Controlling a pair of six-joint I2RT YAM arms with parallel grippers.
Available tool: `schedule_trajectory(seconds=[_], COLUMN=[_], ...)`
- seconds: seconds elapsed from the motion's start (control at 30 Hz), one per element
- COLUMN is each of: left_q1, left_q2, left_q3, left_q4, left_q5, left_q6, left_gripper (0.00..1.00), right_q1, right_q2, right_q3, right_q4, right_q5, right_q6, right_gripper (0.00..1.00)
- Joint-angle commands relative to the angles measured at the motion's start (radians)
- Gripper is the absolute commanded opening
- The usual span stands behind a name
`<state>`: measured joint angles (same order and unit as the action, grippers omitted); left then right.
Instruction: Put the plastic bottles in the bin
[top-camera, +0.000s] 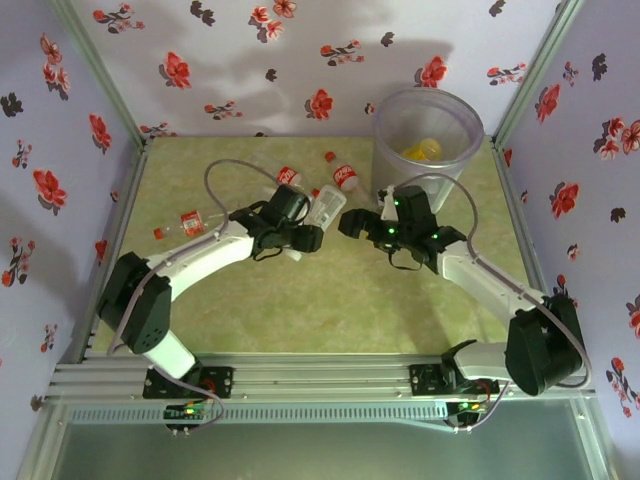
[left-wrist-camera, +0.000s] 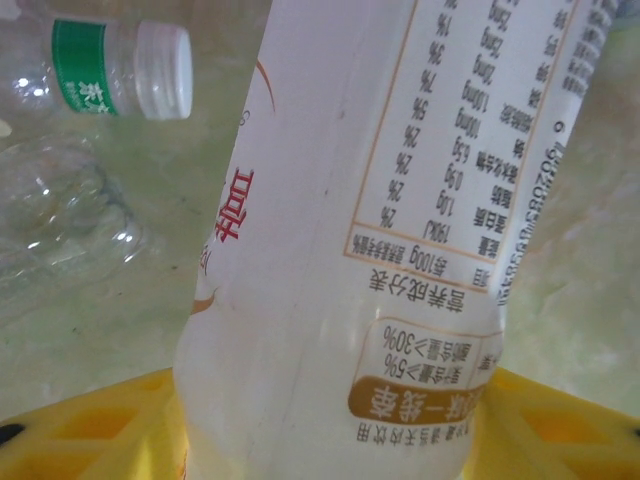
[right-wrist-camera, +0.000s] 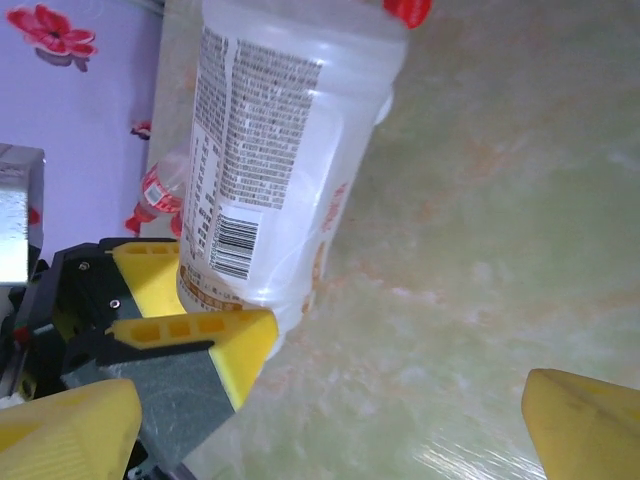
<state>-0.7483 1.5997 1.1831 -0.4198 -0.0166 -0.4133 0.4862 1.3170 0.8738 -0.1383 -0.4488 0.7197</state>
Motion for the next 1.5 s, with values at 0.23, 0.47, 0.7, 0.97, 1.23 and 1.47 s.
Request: schedule_trajectory(seconds=[0.23, 0.47, 0.7, 0.97, 1.23, 1.47], left_q1=[-0.003, 0.0, 0.001, 0.003, 0.006, 0.013], left_q2=[-0.103, -0.116, -0.126, -0.139, -0.148, -0.178], left_q3=[-0.077, -0.114, -0.128, -0.146, -0.149, -0.173], left_q4=[0.118, 0.162, 0.183, 0.202, 0.205, 0.216], left_q5=[0.076, 0.107, 0.139, 0.146, 0.15, 0.153], left_q6=[-0.054, -0.068, -0.067, -0.074, -0.077, -0.079], left_gripper=[0.59, 0.59, 0.59, 0.58, 0.63, 0.99], right_q1=[0.057, 0.065, 0.057, 0.055, 0.051, 0.044], right_q2=[0.139, 0.221, 0.286, 0.313, 0.314, 0.307], right_q3=[0.068, 0.096, 0.149, 0.166, 0.159, 0.199], right_q4=[0.16, 0.253, 0.259, 0.272, 0.271, 0.213], right_q5=[-0.036, -0.057, -0.034, -0.047, -0.039, -0.027], right_q6=[0.049, 0.075, 0.053, 0.058, 0.06, 0.016], right_gripper=[0.99, 0.99, 0.93, 0.76, 0.6, 0.58])
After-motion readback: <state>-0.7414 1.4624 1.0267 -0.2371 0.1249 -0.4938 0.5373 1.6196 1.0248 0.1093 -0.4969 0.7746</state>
